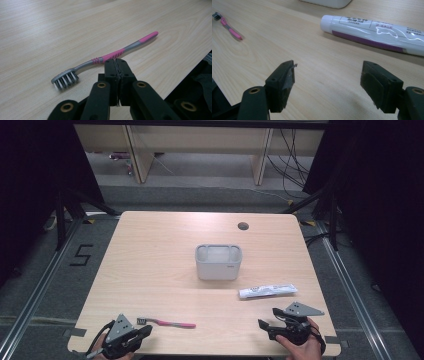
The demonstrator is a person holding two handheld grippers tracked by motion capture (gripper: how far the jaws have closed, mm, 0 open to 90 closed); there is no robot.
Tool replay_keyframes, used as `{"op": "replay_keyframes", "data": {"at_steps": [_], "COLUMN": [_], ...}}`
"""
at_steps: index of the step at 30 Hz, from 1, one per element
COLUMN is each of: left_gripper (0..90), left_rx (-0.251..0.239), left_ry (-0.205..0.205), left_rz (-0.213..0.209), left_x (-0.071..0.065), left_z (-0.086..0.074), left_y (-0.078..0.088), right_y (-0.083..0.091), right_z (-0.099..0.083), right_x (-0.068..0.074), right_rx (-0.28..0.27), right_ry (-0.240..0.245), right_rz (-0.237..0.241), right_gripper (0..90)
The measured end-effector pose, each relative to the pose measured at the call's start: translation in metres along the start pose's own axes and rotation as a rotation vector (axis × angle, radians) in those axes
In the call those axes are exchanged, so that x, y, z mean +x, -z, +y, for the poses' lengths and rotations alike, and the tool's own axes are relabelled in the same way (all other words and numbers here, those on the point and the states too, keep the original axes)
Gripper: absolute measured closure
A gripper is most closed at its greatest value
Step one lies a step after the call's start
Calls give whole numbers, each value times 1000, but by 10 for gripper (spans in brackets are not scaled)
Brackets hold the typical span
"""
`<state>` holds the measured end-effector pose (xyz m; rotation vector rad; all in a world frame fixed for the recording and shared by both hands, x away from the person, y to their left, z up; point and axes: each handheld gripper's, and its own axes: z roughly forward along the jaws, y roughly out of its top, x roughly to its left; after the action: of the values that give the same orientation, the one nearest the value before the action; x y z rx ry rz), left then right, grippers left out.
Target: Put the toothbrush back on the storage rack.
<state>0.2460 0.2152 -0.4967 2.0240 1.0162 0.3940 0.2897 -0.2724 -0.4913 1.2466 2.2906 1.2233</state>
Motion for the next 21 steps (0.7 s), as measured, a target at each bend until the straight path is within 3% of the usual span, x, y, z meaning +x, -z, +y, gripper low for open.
{"op": "replay_keyframes", "data": {"at_steps": [1,2,6,9,10,11,13,14,16,18,21], "left_gripper": [892,893,894,894,894,894,895,895,895,895,895], "left_rx": [-21,-11,31,37,39,47,50,46,66,60,69], "left_ry": [31,22,3,10,11,17,21,24,9,22,10], "left_rz": [3,4,14,10,7,10,12,17,23,21,26], "left_x": [-2,-1,3,4,4,4,5,6,7,7,8], "left_z": [0,1,2,2,2,2,3,3,4,5,8], "left_y": [-3,-4,-8,-10,-12,-12,-13,-14,-14,-17,-23], "right_y": [0,-1,-2,-2,-2,-2,-3,-2,-2,-3,-3], "right_z": [0,0,-1,0,0,-1,-1,0,0,0,-1], "right_x": [0,3,3,4,2,3,3,1,2,3,3], "right_rx": [0,0,3,5,-1,3,4,2,-1,4,1], "right_ry": [4,-29,-25,-29,-4,-29,-29,-1,-2,-23,-10], "right_rz": [1,11,17,19,10,23,21,9,16,25,23], "right_gripper": [280,280,281,284,284,284,284,284,284,284,284]}}
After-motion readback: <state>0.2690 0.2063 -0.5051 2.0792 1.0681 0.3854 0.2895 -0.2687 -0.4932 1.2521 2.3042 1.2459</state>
